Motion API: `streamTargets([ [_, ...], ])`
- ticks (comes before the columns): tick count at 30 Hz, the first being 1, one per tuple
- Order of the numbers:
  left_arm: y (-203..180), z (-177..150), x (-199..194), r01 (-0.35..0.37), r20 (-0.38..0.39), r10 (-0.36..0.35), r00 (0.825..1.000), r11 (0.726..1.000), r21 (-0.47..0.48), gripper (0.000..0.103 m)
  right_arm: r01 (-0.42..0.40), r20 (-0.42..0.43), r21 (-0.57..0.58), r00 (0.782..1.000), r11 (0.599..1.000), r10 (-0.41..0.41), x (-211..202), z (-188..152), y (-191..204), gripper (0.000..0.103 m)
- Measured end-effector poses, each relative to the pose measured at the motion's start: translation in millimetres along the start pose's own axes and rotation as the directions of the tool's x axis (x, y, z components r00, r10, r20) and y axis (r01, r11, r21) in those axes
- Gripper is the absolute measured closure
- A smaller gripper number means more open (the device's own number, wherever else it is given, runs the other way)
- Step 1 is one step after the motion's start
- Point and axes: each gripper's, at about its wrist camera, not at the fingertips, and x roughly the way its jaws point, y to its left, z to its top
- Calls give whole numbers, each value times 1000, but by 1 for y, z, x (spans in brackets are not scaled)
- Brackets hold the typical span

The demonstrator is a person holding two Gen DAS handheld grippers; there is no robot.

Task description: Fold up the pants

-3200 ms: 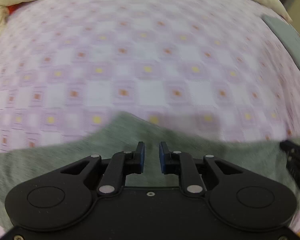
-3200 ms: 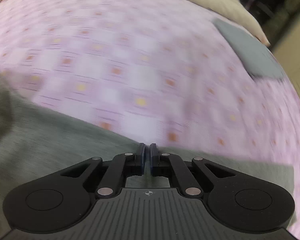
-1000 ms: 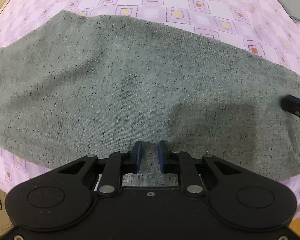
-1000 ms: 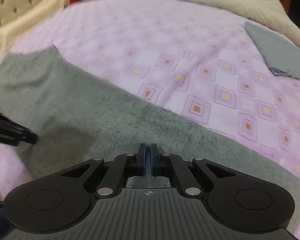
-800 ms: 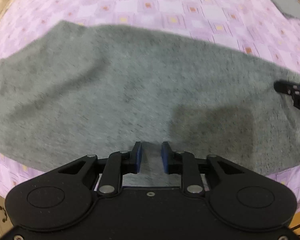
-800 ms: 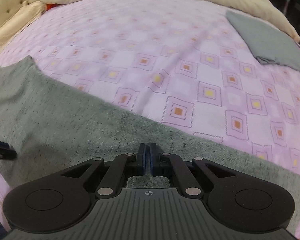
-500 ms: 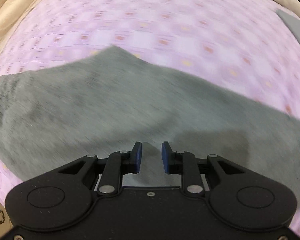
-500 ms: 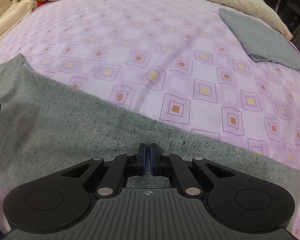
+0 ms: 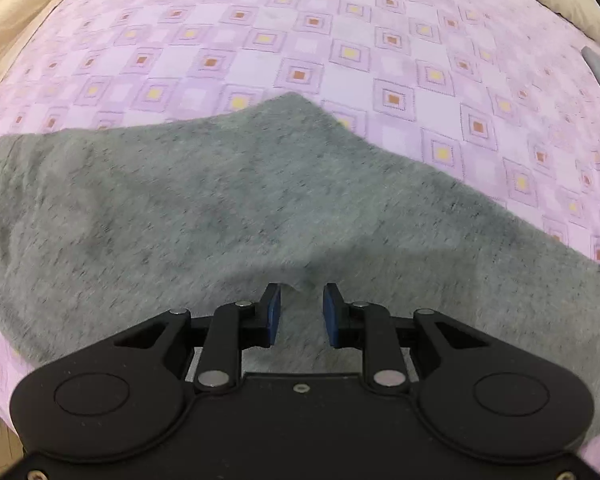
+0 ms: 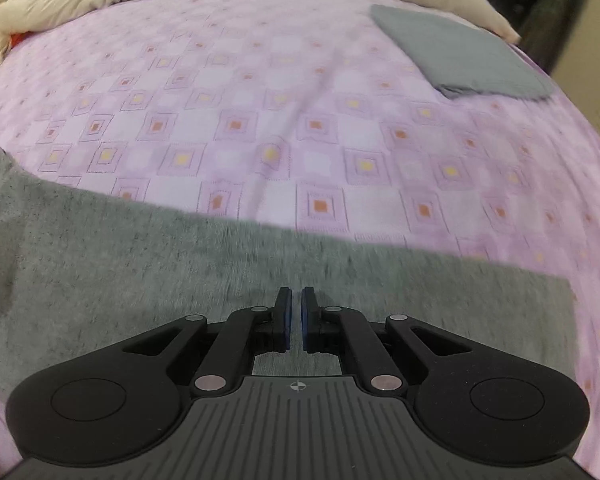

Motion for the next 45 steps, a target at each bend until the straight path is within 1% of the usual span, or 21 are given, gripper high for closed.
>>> streamTargets([
  [2,8,-6,-1,-26,-7,26,1000,1000,9,71,36,-40,10,999,999,-36,-3,-15,1,98],
  [4,20,-13,5,-21,-38,21,999,1000,17,70,70,-82,23,994,997,-68,-4,-35,-3,98],
  [5,25,-16,8,-15,-53,17,998,1000,25,69,87,-87,39,993,995,-84,-6,-44,-6,98],
  [7,33,-22,6,11,-44,-8,999,998,62,68,121,-82,86,990,989,-114,-14,-57,-13,94],
  [8,33,-23,5,18,-44,-14,999,996,89,68,142,-90,113,987,983,-132,-18,-61,-17,91],
  [11,29,-21,7,18,-50,-11,999,989,144,68,153,-88,201,987,968,-138,-33,-65,-30,90],
  [13,27,-19,6,18,-56,-9,998,988,151,68,149,-44,282,989,948,-142,-48,-69,-43,87],
  [14,26,-18,7,19,-59,-10,998,988,151,68,150,-27,318,988,936,-149,-55,-71,-50,78],
  [15,25,-17,7,22,-63,-13,998,989,148,68,151,-15,359,988,921,-157,-61,-75,-59,73],
  [17,22,-15,11,23,-73,-13,997,990,141,68,155,-7,425,986,892,-169,-68,-81,-78,71],
  [20,15,-25,7,19,-83,-8,997,989,144,68,159,-2,500,983,851,-182,-78,-96,-101,71],
  [22,5,-35,5,7,-91,7,996,988,155,68,143,1,558,985,817,-173,-80,-107,-121,69],
  [23,0,-41,4,-1,-93,15,996,987,158,68,128,5,584,987,802,-161,-80,-110,-129,67],
  [25,-10,-49,2,-17,-96,32,995,988,153,68,76,26,642,992,763,-121,-81,-120,-148,61],
  [28,-32,-63,-3,-36,-102,48,994,992,122,68,-15,72,724,996,690,-54,-75,-132,-177,58],
  [29,-40,-66,-5,-43,-100,55,994,993,114,68,-32,79,740,996,672,-39,-72,-136,-185,56],
  [33,-73,-79,-15,-51,-87,58,995,996,79,68,-92,93,777,995,623,31,-56,-145,-211,52],
  [35,-87,-85,-22,-49,-83,55,995,996,71,68,-133,107,778,991,614,80,-46,-145,-219,51],
  [38,-106,-88,-29,-52,-60,56,997,996,75,68,-194,142,754,981,628,132,-36,-139,-227,48],
  [41,-125,-96,-38,-57,-36,60,998,995,87,68,-253,176,718,967,649,182,-28,-128,-233,38],
  [45,-143,-100,-42,-57,-27,60,998,994,97,68,-314,201,642,949,699,242,-20,-110,-239,38],
])
